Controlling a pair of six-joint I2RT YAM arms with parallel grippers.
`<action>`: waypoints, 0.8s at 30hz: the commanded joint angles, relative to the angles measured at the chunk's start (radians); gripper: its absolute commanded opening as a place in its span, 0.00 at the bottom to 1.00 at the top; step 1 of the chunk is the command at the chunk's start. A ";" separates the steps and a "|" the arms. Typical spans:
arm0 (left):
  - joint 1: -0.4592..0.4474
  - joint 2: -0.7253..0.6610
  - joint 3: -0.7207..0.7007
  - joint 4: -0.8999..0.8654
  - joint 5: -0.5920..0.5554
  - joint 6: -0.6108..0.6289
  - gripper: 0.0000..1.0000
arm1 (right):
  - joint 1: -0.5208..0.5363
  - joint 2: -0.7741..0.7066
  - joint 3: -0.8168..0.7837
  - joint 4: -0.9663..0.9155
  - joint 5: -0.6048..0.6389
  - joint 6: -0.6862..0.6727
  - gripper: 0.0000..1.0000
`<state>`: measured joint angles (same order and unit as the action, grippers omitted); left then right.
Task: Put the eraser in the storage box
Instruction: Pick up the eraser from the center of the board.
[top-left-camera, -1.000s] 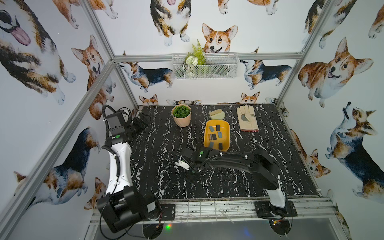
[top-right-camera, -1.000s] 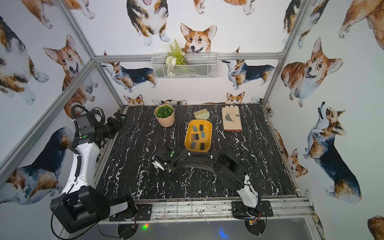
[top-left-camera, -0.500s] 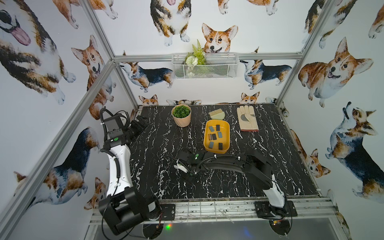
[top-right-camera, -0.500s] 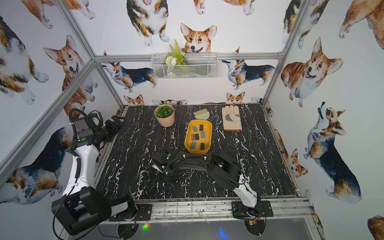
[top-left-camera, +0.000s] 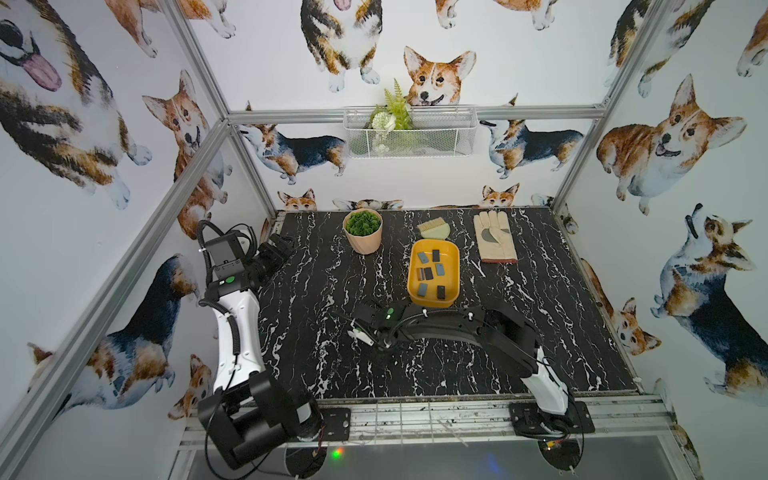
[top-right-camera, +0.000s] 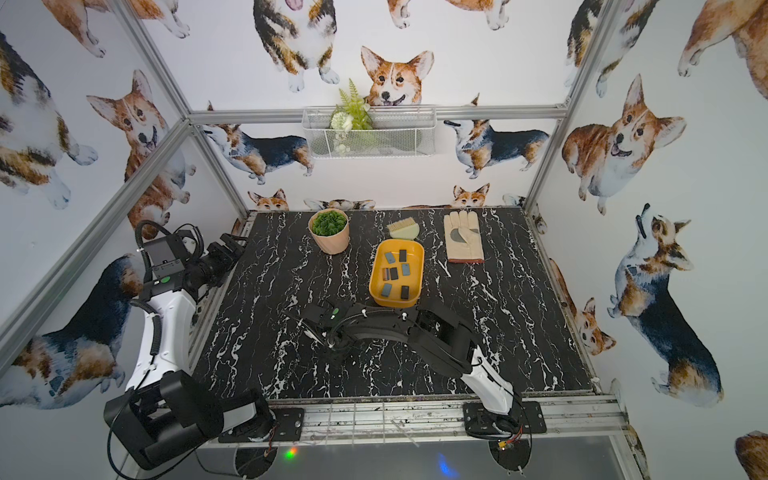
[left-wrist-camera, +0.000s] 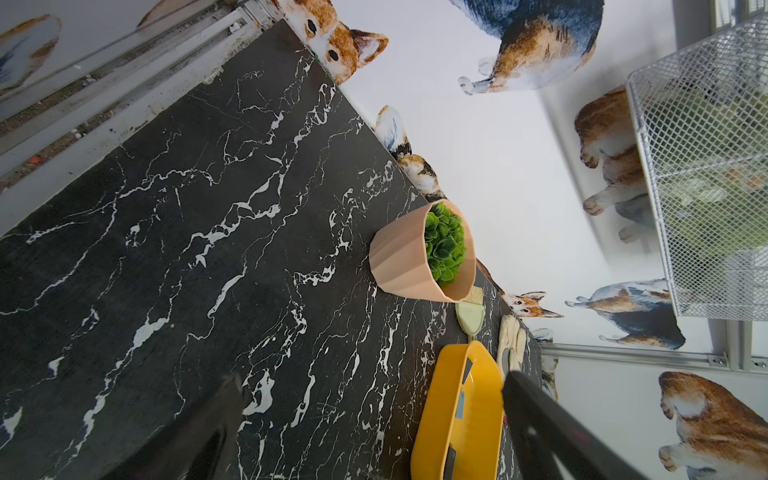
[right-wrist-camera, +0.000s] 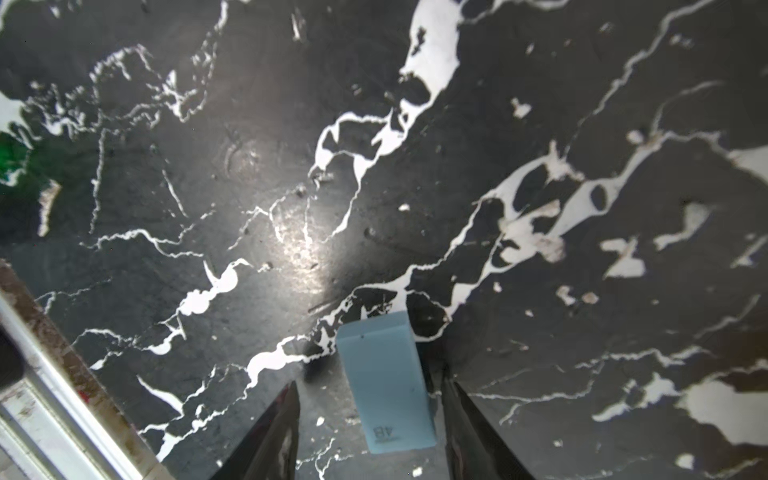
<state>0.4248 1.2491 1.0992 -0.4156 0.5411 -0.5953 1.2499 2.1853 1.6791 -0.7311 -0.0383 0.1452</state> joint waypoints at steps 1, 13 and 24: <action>0.004 0.000 -0.002 0.018 0.010 0.006 0.99 | 0.000 0.009 0.016 -0.015 0.020 -0.021 0.51; 0.008 0.007 -0.010 0.022 0.008 0.012 0.99 | -0.001 0.025 0.039 -0.033 0.069 -0.023 0.26; 0.008 0.018 -0.010 0.084 0.065 -0.020 1.00 | -0.113 -0.192 0.009 -0.029 0.127 0.037 0.24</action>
<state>0.4316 1.2652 1.0893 -0.3889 0.5663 -0.5964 1.1709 2.0392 1.6875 -0.7444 0.0566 0.1490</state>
